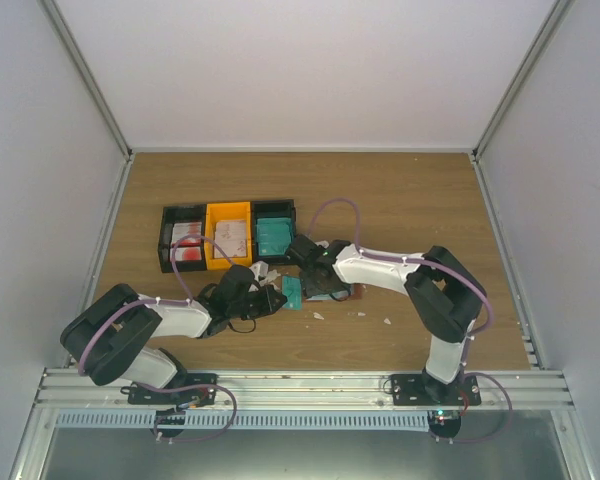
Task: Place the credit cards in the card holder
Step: Turn over the card slot in the card holder.
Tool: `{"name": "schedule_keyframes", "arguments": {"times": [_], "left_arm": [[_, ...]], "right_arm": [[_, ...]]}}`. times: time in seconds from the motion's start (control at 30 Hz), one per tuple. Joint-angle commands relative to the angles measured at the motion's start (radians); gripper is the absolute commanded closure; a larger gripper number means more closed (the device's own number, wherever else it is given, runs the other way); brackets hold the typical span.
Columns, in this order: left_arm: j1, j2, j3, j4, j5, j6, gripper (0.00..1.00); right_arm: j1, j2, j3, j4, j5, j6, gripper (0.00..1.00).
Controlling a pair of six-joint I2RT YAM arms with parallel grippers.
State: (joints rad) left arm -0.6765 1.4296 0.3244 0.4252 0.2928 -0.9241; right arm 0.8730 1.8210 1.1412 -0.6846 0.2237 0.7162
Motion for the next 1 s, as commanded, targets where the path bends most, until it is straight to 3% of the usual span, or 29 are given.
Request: {"name": "schedule_keyframes", "arguments": {"times": [0.0,0.6,0.97], "left_arm": [[0.008,-0.008,-0.002,-0.037,-0.038,0.023,1.00],[0.008,-0.006,-0.002,-0.038,-0.041,0.021,1.00],[0.008,-0.006,-0.001,-0.040,-0.041,0.021,1.00]], "right_arm": [[0.025,0.061,0.048,-0.125,0.141,0.067,0.28],[0.075,0.135,0.150,-0.370,0.334,0.218,0.35],[0.092,0.164,0.140,-0.312,0.299,0.142,0.24]]}}
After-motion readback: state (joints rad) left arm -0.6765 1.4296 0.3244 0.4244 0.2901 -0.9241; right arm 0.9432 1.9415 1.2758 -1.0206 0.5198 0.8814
